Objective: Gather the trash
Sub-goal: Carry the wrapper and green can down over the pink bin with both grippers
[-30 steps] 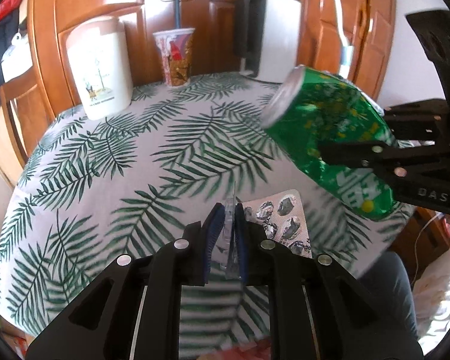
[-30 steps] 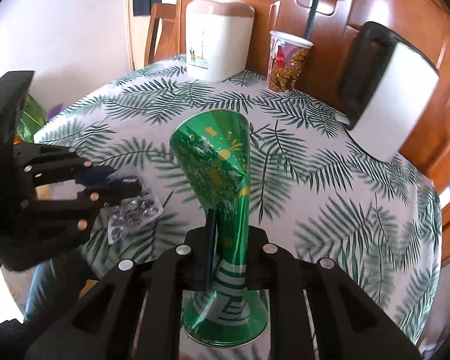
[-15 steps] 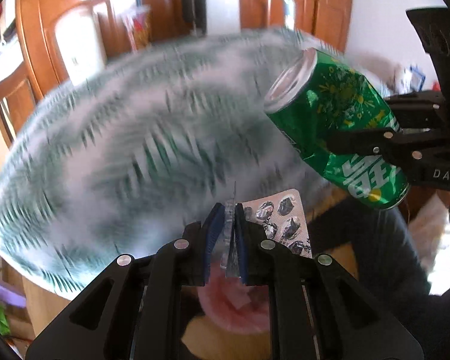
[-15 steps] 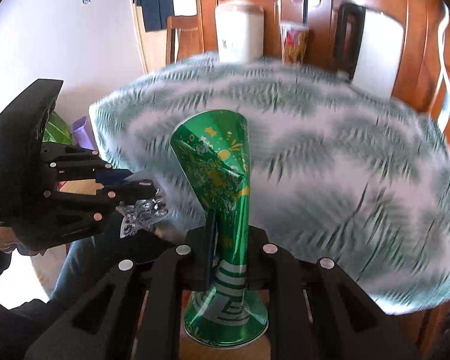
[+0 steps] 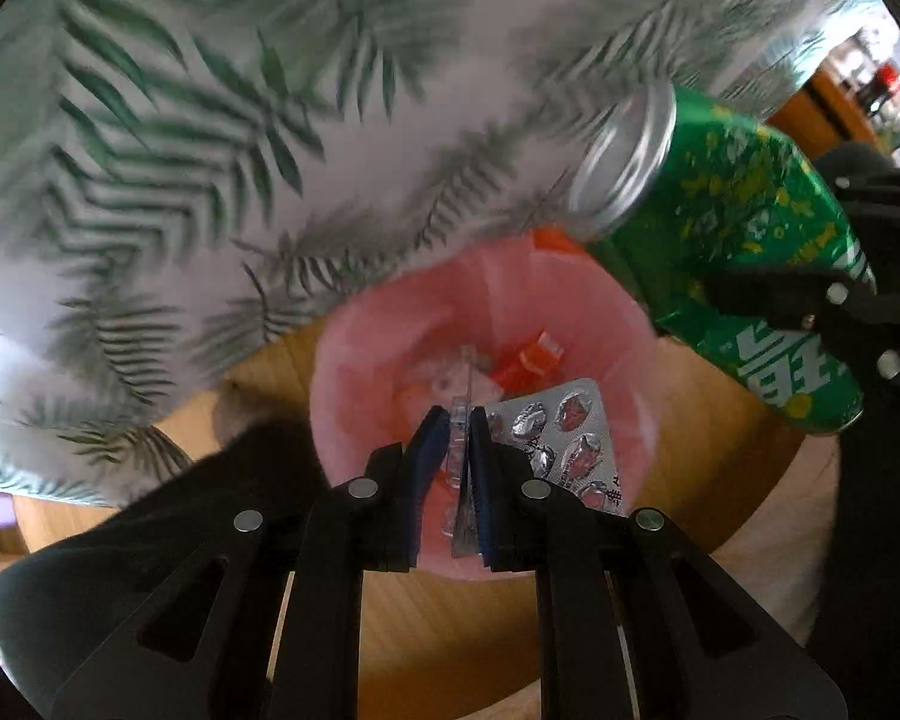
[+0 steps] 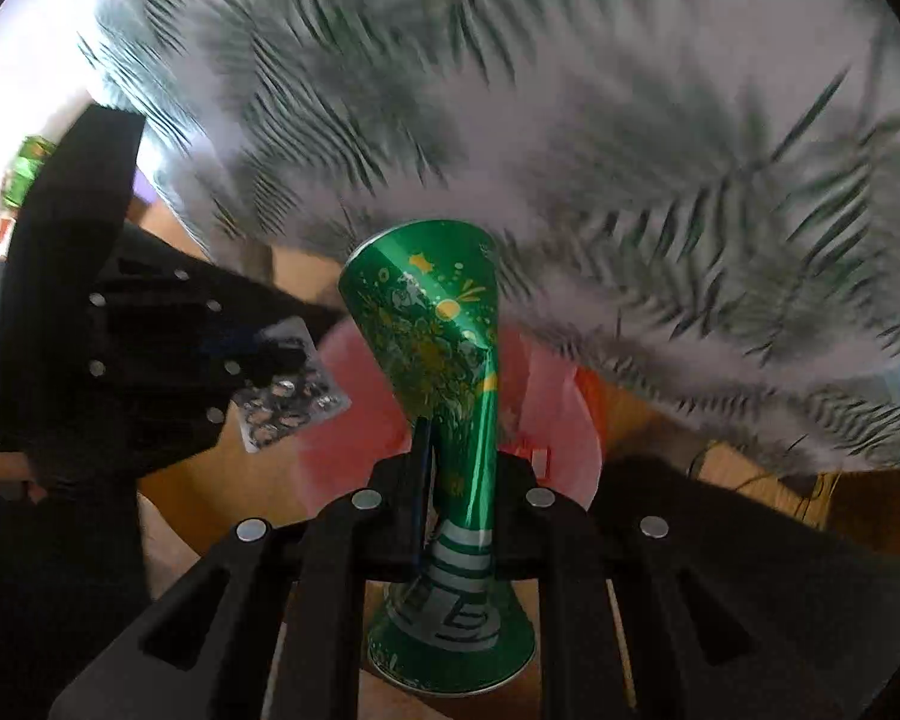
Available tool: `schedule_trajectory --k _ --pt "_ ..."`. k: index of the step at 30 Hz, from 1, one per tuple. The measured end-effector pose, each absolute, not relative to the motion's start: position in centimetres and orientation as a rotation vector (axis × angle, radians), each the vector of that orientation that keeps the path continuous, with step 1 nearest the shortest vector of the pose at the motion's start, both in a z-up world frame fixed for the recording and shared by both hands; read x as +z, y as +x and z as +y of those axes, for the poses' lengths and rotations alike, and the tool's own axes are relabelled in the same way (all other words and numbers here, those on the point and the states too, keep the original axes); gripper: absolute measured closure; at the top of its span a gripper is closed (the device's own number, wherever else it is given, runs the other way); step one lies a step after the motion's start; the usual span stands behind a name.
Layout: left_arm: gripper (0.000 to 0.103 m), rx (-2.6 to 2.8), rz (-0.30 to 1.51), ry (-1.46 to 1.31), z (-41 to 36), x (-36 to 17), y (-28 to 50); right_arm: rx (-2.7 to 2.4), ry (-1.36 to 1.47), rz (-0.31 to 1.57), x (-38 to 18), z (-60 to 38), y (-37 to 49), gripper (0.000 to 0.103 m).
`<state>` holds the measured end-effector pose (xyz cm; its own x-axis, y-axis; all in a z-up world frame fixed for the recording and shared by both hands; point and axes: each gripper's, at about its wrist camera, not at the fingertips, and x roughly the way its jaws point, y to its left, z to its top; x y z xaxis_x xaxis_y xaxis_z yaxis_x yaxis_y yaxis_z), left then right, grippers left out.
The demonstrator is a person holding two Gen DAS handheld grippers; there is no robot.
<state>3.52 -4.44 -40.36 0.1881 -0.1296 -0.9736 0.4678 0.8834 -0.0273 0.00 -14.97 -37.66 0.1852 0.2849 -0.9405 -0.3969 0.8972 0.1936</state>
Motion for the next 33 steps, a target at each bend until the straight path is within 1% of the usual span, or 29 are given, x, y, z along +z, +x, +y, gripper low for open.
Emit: schedule_trajectory --k 3,7,10,14,15,16,17,19,21,25,26,28,33 --pt "0.089 -0.411 1.367 0.314 -4.3 -42.5 4.0 0.485 -0.08 1.355 -40.3 -14.8 0.8 0.089" --pt "0.089 -0.404 1.397 0.305 -4.3 -43.8 4.6 0.495 -0.092 1.398 -42.5 -14.3 0.8 0.089" --pt "0.086 -0.404 1.414 0.296 -4.2 -44.7 5.2 0.496 -0.09 1.419 -43.2 -14.2 1.0 0.089" --pt "0.086 -0.399 1.435 0.296 -4.1 -45.3 5.4 0.491 -0.074 1.438 -43.9 -14.6 1.3 0.089" --pt "0.084 -0.401 1.439 0.292 -4.1 -45.5 5.4 0.489 -0.069 1.443 -44.1 -14.7 1.3 0.089" --pt "0.081 -0.404 1.445 0.288 -4.2 -45.6 5.4 0.487 -0.066 1.447 -44.3 -14.6 1.4 0.089" --pt "0.074 -0.404 1.447 0.285 -4.2 -45.6 5.4 0.487 -0.064 1.452 -44.5 -14.6 1.7 0.089" --pt "0.075 -0.406 1.452 0.276 -4.1 -45.7 5.4 0.486 -0.062 1.459 -44.5 -14.4 1.6 0.089" --pt "0.06 -0.406 1.453 0.272 -4.2 -45.6 5.5 0.487 -0.058 1.467 -44.7 -14.1 1.8 0.089" --pt "0.047 -0.393 1.444 0.275 -4.2 -45.3 5.6 0.491 -0.06 1.477 -45.3 -13.9 1.9 0.089" --pt "0.043 -0.383 1.439 0.28 -4.2 -45.4 5.7 0.492 -0.062 1.479 -45.4 -13.8 2.0 0.089" --pt "0.04 -0.338 1.43 0.29 -3.8 -45.2 5.8 0.499 -0.059 1.486 -45.9 -13.8 2.1 0.089" --pt "0.04 -0.221 1.435 0.26 -1.8 -45.3 6.5 0.519 -0.075 1.493 -46.7 -13.0 2.1 0.089"
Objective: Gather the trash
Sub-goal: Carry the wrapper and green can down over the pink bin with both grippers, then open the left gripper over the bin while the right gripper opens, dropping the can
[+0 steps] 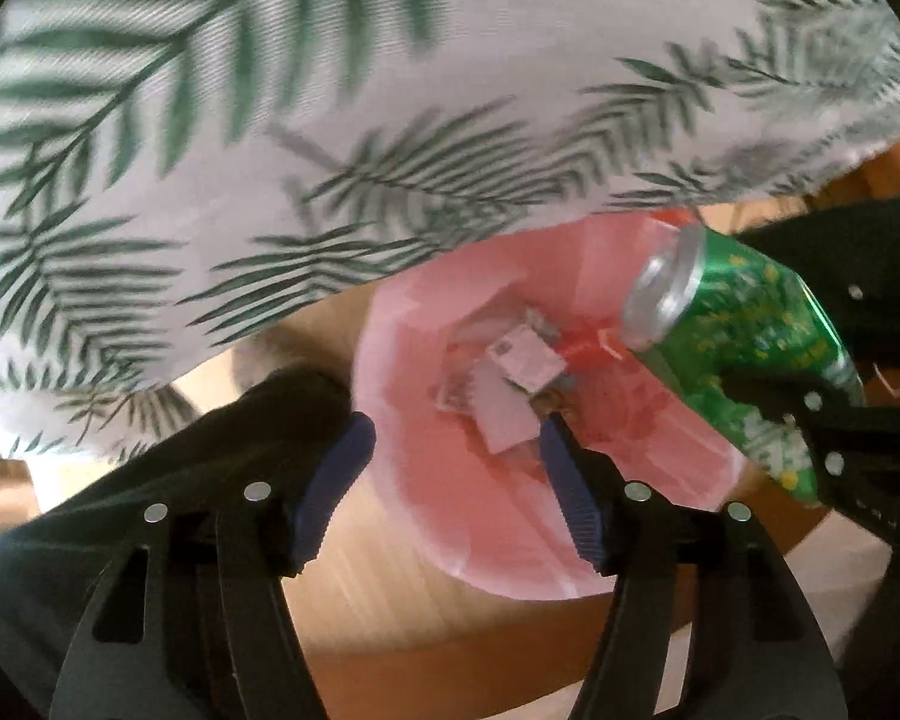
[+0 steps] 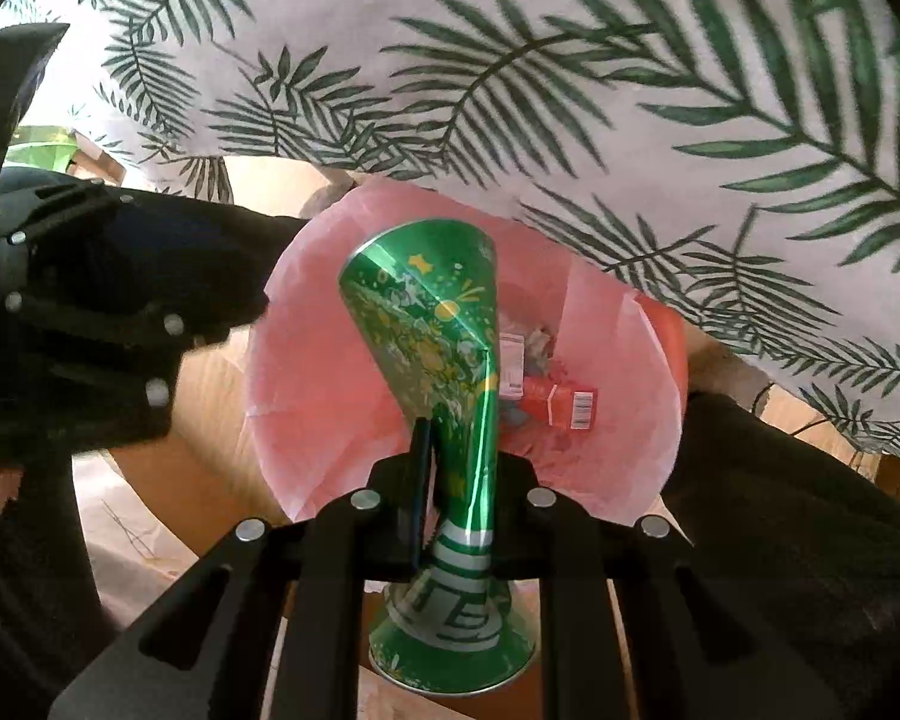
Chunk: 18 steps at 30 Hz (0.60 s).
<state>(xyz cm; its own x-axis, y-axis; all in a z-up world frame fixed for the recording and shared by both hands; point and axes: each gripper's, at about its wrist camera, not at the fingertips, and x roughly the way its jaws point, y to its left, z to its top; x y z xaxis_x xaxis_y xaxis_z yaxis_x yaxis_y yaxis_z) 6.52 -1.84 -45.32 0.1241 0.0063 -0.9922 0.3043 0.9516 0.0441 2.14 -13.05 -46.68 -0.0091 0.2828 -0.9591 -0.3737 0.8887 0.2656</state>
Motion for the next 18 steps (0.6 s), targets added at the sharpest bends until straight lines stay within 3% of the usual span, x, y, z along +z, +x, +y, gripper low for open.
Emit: schedule_trajectory --k 8,9,11,18 --pt "0.04 -0.158 1.429 0.251 -0.8 -45.05 6.79 0.538 -0.073 1.491 -46.94 -12.55 1.8 0.085" --pt "0.04 -0.159 1.429 0.253 -0.78 -45.03 6.77 0.538 -0.075 1.488 -46.91 -12.6 1.74 0.083" --pt "0.04 -0.158 1.428 0.254 -0.83 -45.06 6.83 0.54 -0.077 1.481 -46.8 -12.47 1.67 0.067" --pt "0.04 -0.159 1.426 0.251 -0.63 -45.24 6.88 0.529 -0.087 1.472 -46.65 -12.07 1.51 0.056"
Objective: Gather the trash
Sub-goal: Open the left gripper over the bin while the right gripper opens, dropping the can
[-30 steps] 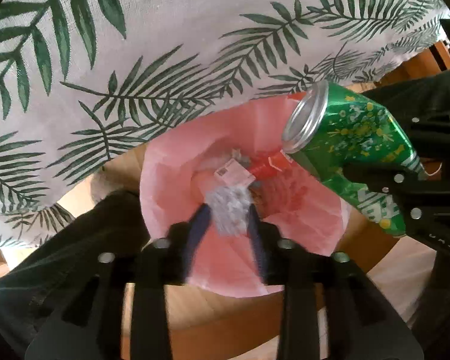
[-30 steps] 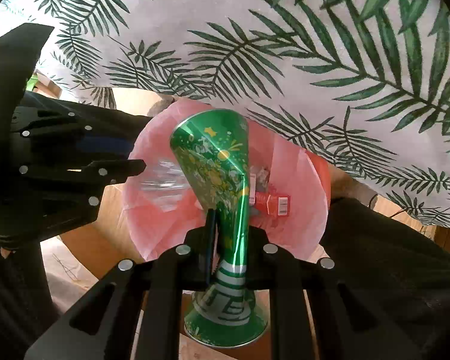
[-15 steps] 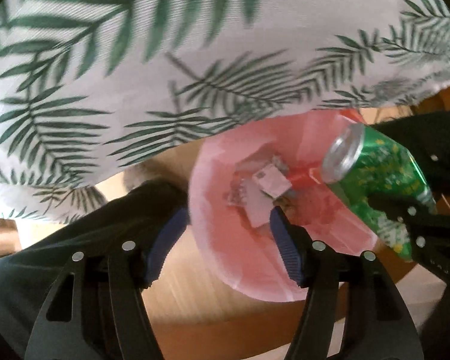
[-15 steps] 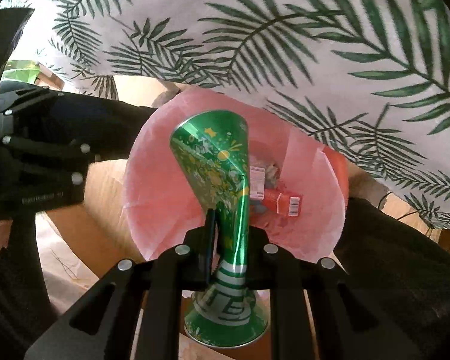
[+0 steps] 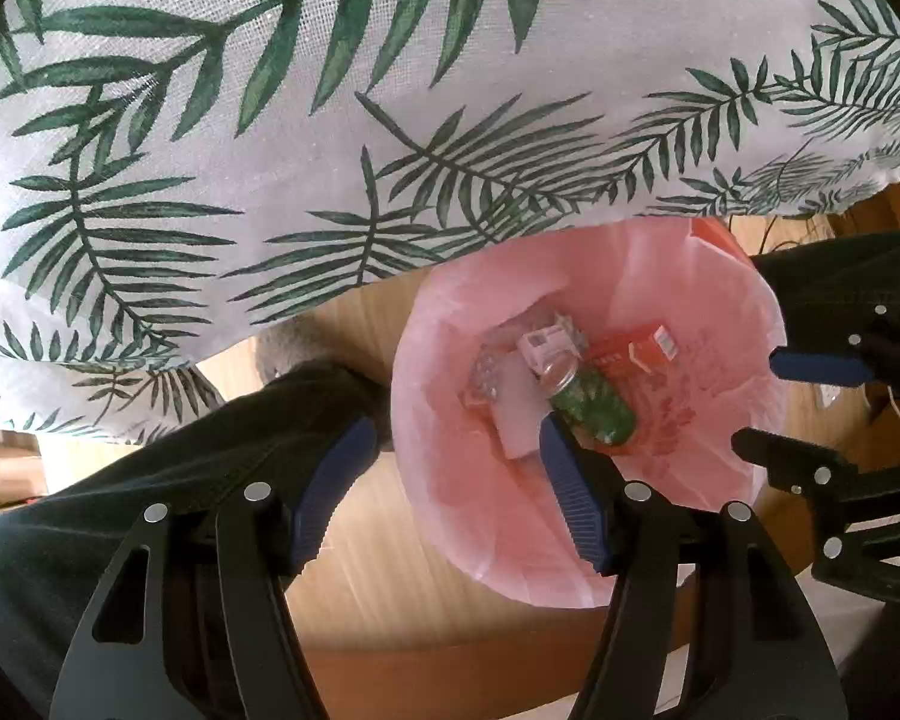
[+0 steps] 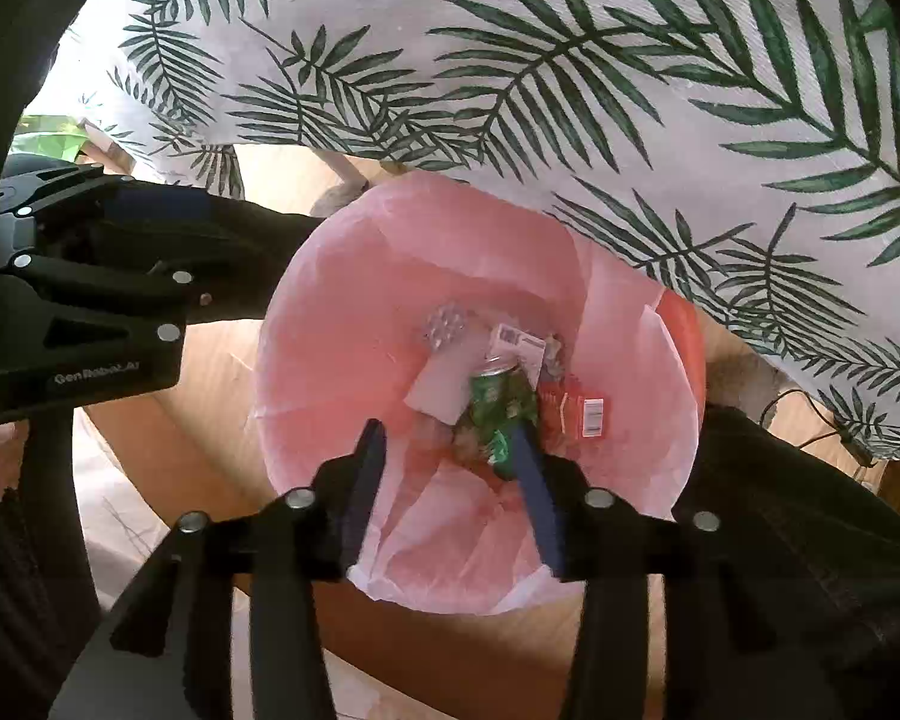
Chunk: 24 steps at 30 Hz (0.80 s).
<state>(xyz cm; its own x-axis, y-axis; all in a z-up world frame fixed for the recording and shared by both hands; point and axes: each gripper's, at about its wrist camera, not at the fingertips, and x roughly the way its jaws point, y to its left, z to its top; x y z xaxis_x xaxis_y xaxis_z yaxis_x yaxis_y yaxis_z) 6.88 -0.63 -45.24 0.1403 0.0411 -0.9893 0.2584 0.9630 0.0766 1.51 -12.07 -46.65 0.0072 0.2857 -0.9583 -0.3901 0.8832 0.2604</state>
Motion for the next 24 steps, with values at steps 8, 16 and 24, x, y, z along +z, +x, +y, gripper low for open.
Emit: schedule_trajectory --k 8,16,24 --pt "0.04 -0.158 1.425 0.257 -0.85 -45.3 6.85 0.518 -0.097 1.453 -46.37 -12.38 1.66 0.027" --pt "0.04 -0.159 1.425 0.262 -0.95 -45.26 6.86 0.494 -0.112 1.443 -46.22 -12.67 2.01 0.012" --pt "0.031 -0.158 1.424 0.268 -0.97 -45.27 6.76 0.479 -0.145 1.426 -45.97 -12.54 1.92 0.005"
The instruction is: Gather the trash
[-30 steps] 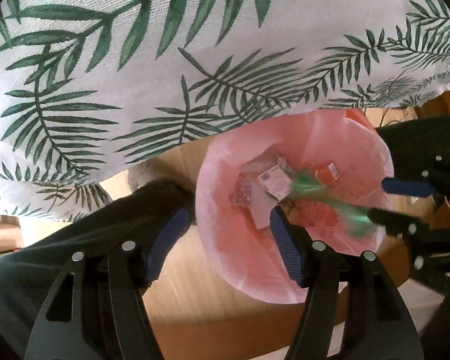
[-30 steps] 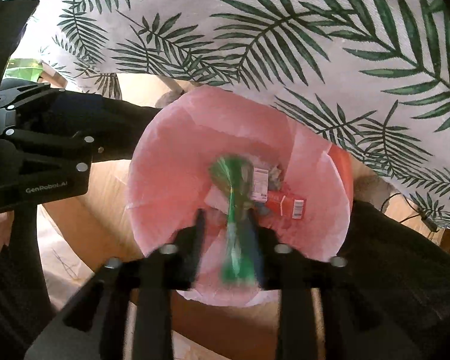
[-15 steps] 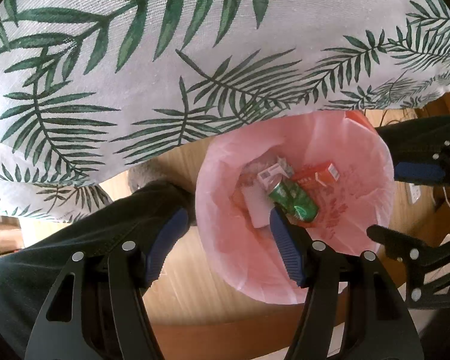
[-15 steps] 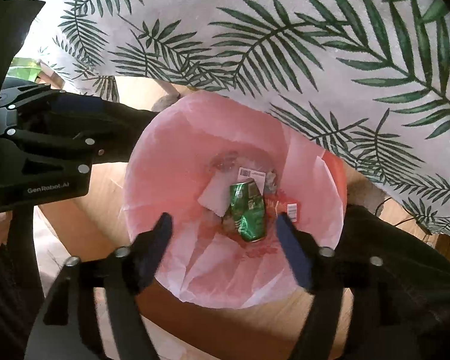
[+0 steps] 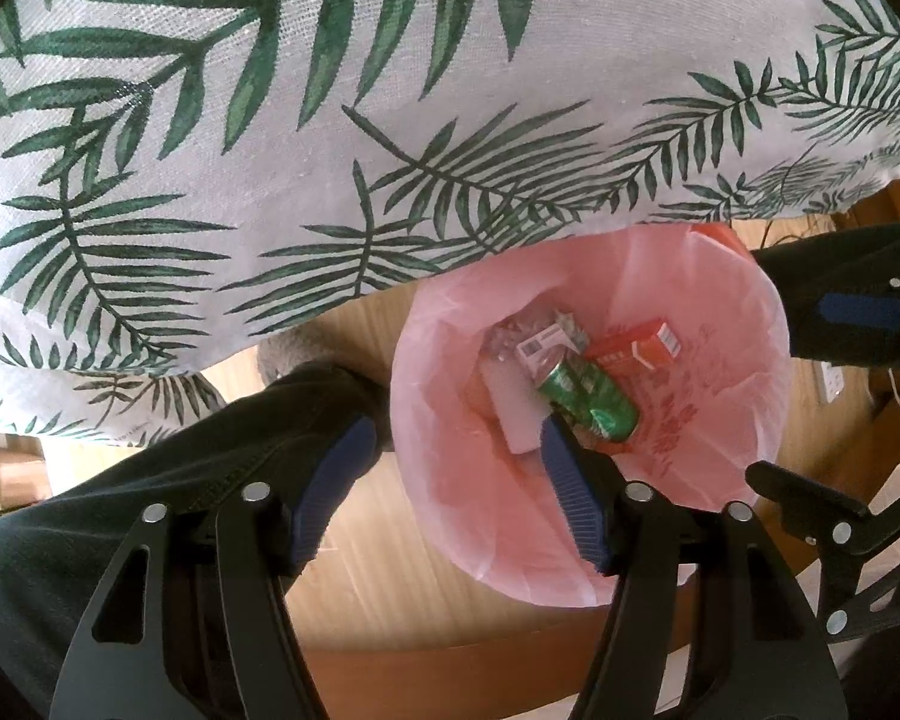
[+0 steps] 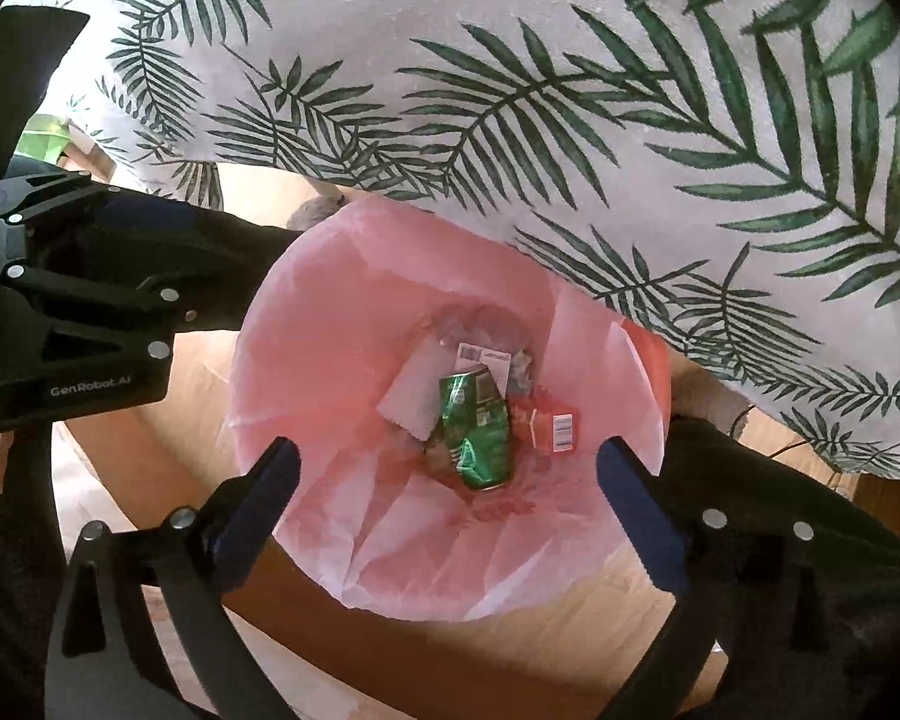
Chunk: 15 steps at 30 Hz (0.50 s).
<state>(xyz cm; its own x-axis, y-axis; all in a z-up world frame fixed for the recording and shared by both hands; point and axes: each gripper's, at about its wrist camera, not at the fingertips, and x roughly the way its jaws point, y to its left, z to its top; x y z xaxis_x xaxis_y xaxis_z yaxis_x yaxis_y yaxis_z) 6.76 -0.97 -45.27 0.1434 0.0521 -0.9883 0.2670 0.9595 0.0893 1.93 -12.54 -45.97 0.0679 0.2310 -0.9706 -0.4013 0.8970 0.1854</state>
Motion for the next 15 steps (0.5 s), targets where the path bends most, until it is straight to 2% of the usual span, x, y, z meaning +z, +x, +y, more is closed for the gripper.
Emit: schedule_trajectory --k 6,15 --pt "0.018 -0.158 1.413 0.299 -1.2 -45.2 6.6 0.461 -0.164 1.41 -45.6 -12.6 1.6 0.005" --pt "0.007 -0.171 1.381 0.28 -1.6 -44.2 6.0 0.438 -0.237 1.35 -43.9 -13.0 0.9 0.005"
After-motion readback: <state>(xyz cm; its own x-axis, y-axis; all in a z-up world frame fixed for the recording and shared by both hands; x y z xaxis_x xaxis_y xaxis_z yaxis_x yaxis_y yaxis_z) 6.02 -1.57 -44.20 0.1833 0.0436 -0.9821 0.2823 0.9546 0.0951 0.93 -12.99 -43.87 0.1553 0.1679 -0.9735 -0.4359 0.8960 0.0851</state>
